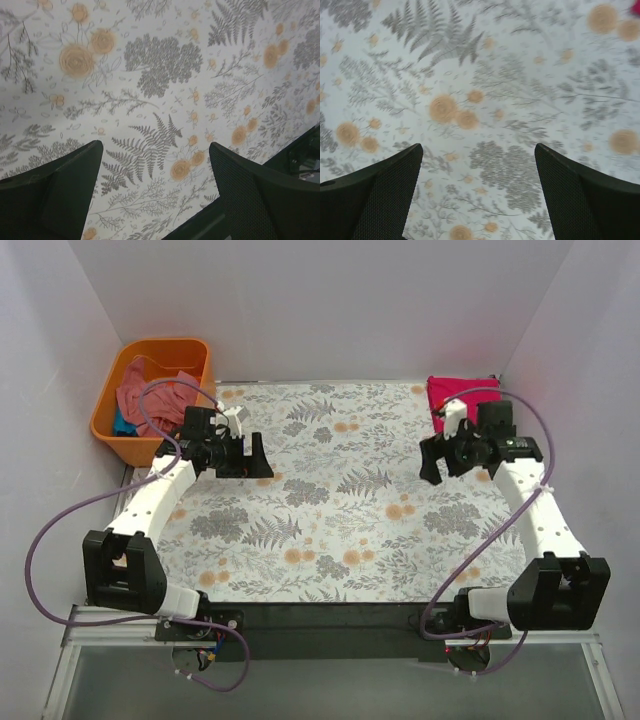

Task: Fold and stack the t-shirts
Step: Reset both grippers

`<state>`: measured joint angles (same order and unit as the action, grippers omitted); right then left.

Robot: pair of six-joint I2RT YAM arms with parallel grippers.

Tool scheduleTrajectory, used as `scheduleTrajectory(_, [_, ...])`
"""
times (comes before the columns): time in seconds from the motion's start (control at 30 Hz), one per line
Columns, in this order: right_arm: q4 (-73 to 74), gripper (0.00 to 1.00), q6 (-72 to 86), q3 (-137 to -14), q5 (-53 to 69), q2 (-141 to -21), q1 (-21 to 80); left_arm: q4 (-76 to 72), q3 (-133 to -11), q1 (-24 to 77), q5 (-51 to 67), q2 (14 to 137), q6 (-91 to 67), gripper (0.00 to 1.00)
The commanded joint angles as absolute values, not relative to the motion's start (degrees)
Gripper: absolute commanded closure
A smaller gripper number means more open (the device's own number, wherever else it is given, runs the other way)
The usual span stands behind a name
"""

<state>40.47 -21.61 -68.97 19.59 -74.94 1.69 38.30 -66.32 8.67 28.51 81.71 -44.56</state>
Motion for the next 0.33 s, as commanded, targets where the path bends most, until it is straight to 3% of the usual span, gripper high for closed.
scheduleTrajectory(0.0, [43.24,0.01,-18.90,-59.11,24.51,-69.80,4.83,39.55,-60.93,8.35,25.32,74.99,-42.19,0.13])
scheduleTrajectory(0.13, [42.28,0.02,-18.28,-51.34,24.96,-65.40,6.24,40.51,-55.20,8.35,23.30,70.85,-40.52,0.12])
scheduleTrajectory(0.3, [41.13,0.02,-17.49,-50.27,24.61,-62.40,6.42,42.01,-53.26,8.35,22.94,67.42,-40.43,0.12])
